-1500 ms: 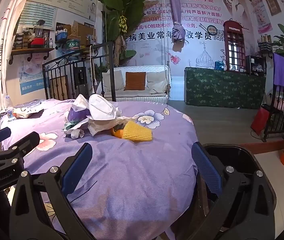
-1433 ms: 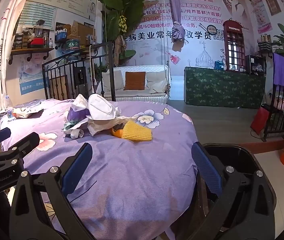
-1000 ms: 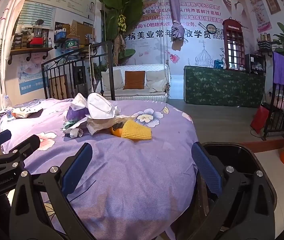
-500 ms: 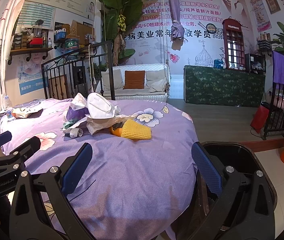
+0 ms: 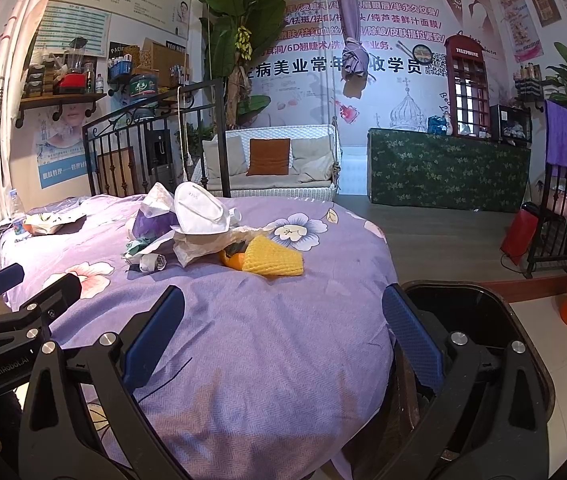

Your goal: Collect trash

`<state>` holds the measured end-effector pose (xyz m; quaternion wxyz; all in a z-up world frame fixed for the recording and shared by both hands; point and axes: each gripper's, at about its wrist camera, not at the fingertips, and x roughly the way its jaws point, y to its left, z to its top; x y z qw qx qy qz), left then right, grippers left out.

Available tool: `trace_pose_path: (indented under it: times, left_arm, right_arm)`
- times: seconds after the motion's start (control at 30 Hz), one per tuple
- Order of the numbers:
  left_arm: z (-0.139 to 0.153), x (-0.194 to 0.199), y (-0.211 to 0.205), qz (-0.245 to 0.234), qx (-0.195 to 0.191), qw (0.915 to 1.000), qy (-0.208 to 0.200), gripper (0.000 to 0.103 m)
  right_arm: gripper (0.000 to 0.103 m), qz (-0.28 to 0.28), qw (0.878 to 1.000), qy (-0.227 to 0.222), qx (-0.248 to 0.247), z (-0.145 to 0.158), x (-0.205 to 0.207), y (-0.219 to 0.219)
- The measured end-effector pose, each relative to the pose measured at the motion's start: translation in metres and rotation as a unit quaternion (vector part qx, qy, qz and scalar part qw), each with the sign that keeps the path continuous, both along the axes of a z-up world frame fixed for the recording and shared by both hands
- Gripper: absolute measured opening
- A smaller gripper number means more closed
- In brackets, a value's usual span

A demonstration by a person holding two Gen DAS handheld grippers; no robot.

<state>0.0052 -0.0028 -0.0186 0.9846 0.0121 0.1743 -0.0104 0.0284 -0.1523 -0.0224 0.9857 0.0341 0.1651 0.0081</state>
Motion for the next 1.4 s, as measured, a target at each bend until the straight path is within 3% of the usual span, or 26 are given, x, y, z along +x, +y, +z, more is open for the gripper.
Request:
trace_pose_path:
  times: [0.53,0.87,1.4]
  left_arm:
    - [-0.002,0.0,0.0,0.0,0.0,1.0,0.002,0.097]
    - [-0.021,-0.003,0.002,-0.001,0.0,0.9999,0.011,0.097]
    - [-0.027,0.022,0.023,-0.021,-0.002,0.9954,0.094,0.097]
  right_arm:
    - [0.098,0.002,1.0,0.008,0.001,-0.006,0.003,0.003]
    - [0.098,0.008,1.0,0.025,0.002,-0.01,0.01,0.005]
    - [0.098,0.091,0.991,0.097,-0.023,-0.019,0.067,0.021]
